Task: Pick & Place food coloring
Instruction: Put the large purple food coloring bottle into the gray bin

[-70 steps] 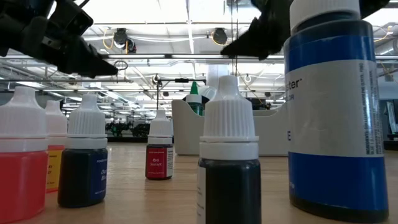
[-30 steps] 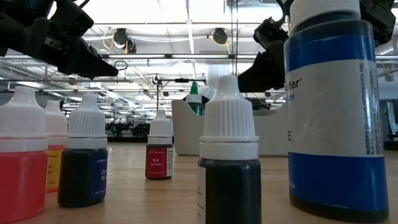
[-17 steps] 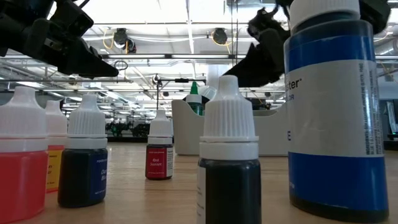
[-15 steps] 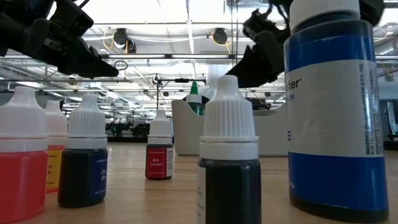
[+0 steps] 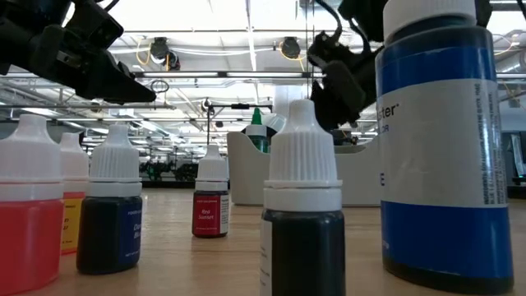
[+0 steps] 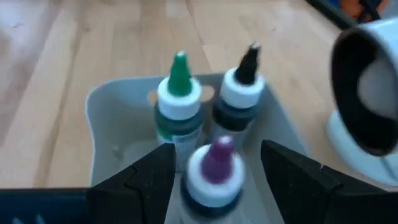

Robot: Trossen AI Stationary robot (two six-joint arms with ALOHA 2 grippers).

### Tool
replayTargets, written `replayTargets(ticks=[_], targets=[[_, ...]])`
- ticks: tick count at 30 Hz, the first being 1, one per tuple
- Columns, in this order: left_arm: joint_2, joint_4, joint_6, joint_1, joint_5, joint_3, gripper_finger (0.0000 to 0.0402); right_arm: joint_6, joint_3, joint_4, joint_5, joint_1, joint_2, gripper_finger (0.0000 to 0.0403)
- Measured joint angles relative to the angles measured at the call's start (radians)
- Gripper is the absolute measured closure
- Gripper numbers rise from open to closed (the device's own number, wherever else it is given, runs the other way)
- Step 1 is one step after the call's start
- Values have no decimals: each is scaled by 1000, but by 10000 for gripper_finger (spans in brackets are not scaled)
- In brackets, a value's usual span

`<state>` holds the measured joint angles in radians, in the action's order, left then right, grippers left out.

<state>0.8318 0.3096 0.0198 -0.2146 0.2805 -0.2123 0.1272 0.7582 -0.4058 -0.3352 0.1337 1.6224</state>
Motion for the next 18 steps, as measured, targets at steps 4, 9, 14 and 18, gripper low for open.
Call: replayTargets(ticks=[4,9,14,18], targets=[[0,0,-2,0,-1,0,360,0,-1,-22,-1,1,45,184],[0,0,1,0,-1,0,360,-5,-1,-20,-2,0,39,197],[0,-2,1,0,-1,0,360,-10,-1,-27,-1,0,20,216],[0,-6,-1,0,-2,0,360,-11,-1,-22,11,0,22,235]])
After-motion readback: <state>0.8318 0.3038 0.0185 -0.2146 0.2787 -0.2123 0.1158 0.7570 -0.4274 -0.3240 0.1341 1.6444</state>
